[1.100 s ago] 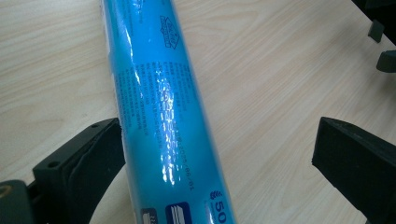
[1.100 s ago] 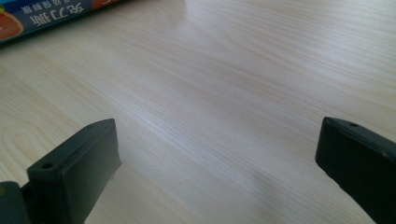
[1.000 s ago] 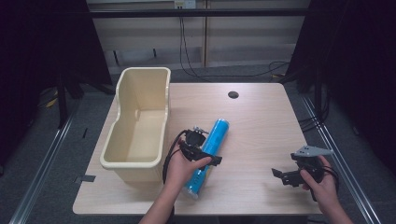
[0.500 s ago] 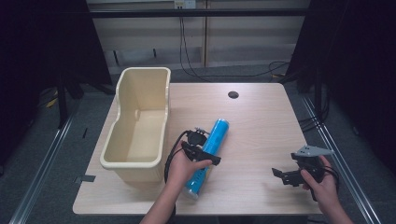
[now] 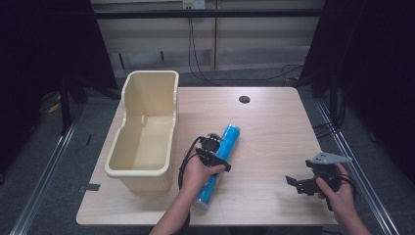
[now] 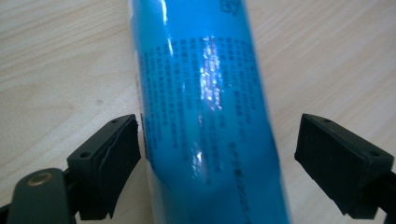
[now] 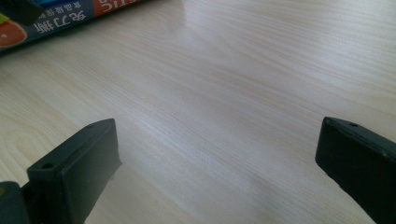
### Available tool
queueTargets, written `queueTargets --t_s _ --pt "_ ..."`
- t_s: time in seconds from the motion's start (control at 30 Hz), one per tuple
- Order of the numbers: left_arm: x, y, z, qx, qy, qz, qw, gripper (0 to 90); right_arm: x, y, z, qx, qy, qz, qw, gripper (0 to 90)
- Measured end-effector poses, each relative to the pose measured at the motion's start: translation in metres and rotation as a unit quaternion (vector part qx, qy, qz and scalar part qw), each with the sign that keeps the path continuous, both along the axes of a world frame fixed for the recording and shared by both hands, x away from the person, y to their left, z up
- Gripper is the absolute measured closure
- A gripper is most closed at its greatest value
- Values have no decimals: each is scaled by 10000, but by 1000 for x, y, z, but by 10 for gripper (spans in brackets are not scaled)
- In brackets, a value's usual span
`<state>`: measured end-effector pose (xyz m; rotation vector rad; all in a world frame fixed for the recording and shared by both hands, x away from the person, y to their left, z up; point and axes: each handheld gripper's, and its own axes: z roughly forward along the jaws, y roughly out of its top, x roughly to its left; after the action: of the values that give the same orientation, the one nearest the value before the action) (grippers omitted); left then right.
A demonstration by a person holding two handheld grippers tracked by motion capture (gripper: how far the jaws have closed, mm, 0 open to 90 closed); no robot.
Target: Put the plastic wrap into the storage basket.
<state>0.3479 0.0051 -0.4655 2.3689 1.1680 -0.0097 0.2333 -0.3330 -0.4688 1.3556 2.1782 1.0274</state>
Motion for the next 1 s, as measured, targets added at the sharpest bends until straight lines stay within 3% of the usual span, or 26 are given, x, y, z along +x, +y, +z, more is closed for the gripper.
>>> queueTargets --t_s 0.07,0.1,0.13,0.17,0.27,0.33,0.43,0.47,0.83,1.0 --pt "1 -1 -1 -2 67 -14 10000 145 0 -1 0 16 -9 -5 10000 0" --pt "3 -4 -2 132 121 -48 9998 188 0 -1 1 33 -43 -17 10000 0" --pt "3 -4 -2 132 121 -48 9998 190 0 -1 1 33 -43 -17 10000 0" --pt "5 -5 -4 233 126 -11 9996 194 -1 -2 2 38 -38 -34 10000 0" --pt "8 -7 -5 240 161 135 9995 216 0 -3 2 53 -66 -49 10000 0" --pt "9 -7 -5 282 195 -9 9994 218 -1 -4 2 53 -51 -43 10000 0" --pt "9 -9 -6 295 144 27 9995 258 -1 -5 3 72 -59 -49 9999 0" --pt "11 -9 -6 371 218 -21 9991 267 0 -5 3 68 -88 -62 9999 0" --pt "14 -13 -3 472 449 303 9974 309 -1 -5 4 79 -104 -56 9999 0" --pt "16 -19 1 806 628 207 9945 314 -1 -6 4 87 -125 -48 9999 0"
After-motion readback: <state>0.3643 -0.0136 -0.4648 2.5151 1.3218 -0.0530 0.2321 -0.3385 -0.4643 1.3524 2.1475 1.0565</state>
